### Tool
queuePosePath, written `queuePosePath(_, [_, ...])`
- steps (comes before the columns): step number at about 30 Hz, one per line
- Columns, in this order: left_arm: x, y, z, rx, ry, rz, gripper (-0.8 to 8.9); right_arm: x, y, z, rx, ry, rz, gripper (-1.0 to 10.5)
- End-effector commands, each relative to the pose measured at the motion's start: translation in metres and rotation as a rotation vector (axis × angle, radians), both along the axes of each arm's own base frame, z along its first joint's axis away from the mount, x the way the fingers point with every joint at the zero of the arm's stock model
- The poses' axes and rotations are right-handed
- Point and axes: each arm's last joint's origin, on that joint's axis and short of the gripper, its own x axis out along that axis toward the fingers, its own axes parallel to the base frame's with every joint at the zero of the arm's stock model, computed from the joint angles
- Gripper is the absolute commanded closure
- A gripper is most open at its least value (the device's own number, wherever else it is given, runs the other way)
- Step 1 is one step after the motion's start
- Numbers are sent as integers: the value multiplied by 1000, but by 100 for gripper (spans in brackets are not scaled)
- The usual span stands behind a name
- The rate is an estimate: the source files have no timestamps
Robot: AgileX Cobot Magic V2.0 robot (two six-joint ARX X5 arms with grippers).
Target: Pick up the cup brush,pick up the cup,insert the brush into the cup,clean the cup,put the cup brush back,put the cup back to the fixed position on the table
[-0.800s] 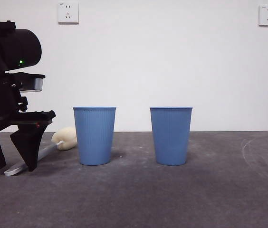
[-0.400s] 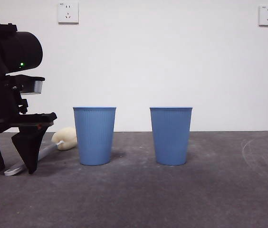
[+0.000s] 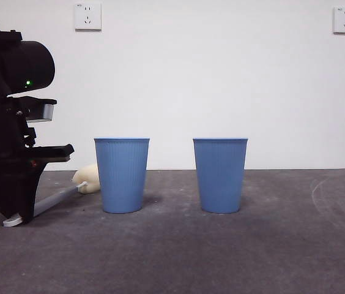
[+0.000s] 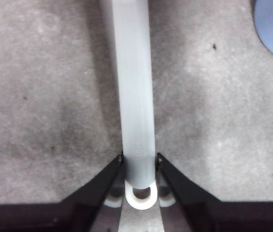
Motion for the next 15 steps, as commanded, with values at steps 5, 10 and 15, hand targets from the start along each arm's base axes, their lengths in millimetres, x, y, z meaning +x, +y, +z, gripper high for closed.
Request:
queuePosePath(5, [-1, 2, -3, 10, 24, 8, 793, 0, 0, 1, 5, -3, -1, 353])
queuePosePath(10, [1, 8, 2, 5, 13, 28, 793, 0, 0, 1, 4, -4, -1, 353])
queuePosePath(15, [3, 14, 19, -9, -34, 47, 793, 0, 0, 1, 4, -4, -1, 353])
